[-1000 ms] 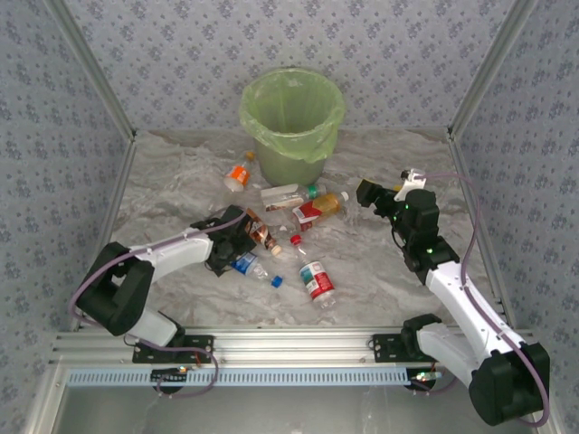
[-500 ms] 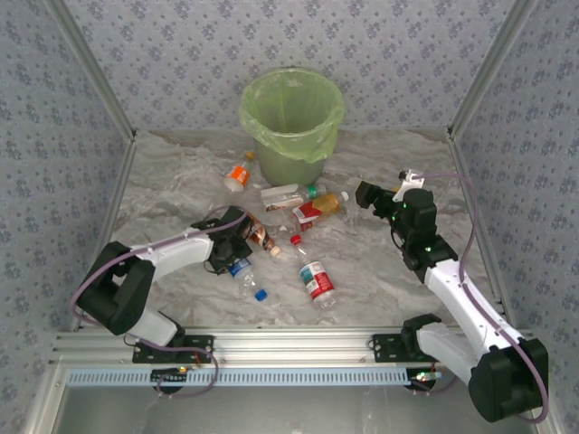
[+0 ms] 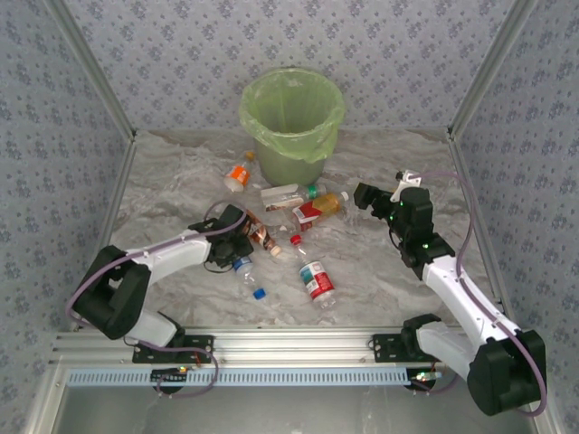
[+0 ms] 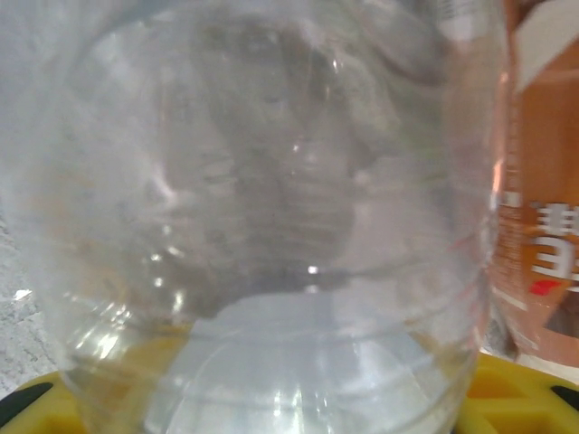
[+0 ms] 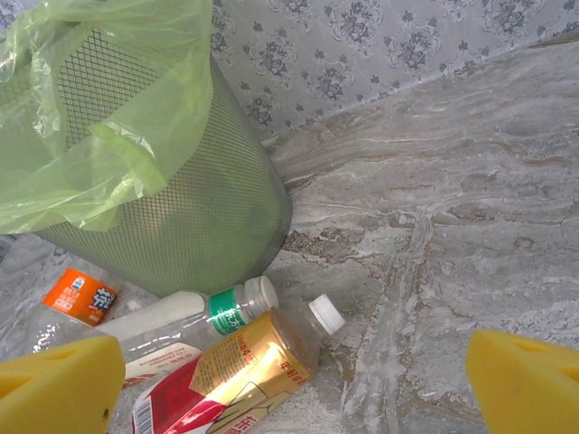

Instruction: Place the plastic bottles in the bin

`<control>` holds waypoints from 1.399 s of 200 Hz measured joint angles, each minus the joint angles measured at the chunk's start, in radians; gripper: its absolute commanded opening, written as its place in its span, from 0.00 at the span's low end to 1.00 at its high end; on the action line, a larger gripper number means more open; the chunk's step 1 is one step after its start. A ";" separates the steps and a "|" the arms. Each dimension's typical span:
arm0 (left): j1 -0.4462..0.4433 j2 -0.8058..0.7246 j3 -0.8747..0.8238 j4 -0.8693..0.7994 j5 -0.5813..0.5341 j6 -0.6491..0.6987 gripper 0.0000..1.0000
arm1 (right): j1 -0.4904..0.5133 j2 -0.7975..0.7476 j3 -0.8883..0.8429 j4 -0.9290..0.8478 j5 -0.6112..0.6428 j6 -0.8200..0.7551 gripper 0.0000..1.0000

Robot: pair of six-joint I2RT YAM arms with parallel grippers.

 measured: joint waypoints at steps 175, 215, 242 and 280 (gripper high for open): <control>0.000 -0.230 0.006 0.018 -0.011 0.180 0.52 | 0.002 0.051 0.042 0.000 -0.055 0.010 0.99; 0.000 -0.231 0.062 0.049 -0.038 0.233 0.52 | 0.020 0.051 0.050 0.001 -0.098 -0.014 0.99; 0.000 -0.231 0.078 0.097 -0.076 0.257 0.53 | 0.048 0.051 0.057 0.002 -0.134 -0.048 0.99; 0.014 -0.234 0.092 0.154 -0.128 0.289 0.53 | 0.118 0.060 0.111 -0.023 -0.167 -0.119 0.99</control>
